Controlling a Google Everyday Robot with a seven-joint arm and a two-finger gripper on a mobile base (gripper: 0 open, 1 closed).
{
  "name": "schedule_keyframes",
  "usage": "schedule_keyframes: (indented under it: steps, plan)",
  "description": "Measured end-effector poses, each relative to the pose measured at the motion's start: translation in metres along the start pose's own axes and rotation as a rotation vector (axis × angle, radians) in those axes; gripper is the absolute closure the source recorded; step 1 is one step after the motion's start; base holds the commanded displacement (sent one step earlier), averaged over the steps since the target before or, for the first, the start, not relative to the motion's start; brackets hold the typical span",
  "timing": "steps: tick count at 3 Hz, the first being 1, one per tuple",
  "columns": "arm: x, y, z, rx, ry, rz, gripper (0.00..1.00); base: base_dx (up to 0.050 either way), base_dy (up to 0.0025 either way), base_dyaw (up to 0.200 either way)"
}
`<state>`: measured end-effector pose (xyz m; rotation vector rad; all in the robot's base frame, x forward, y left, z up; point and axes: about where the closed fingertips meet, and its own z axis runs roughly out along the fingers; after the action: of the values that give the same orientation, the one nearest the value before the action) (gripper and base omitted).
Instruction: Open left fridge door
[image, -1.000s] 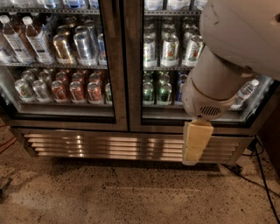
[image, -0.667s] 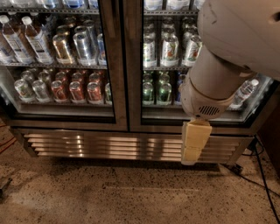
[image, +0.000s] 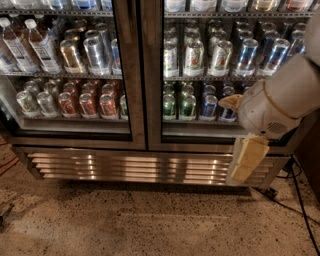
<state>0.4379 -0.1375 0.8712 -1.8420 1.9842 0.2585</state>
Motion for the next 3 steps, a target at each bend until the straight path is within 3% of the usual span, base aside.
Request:
schedule_keyframes:
  steps: [1, 2, 3]
  plan:
    - [0.0035, 0.0036, -0.0081, 0.009, -0.207, -0.068, 0.0, 0.0, 0.0, 0.0]
    - [-0.0006, 0.0038, -0.008, 0.012, -0.197, -0.105, 0.0, 0.0, 0.0, 0.0]
    - [-0.0007, 0.0039, -0.0079, 0.012, -0.197, -0.104, 0.0, 0.0, 0.0, 0.0]
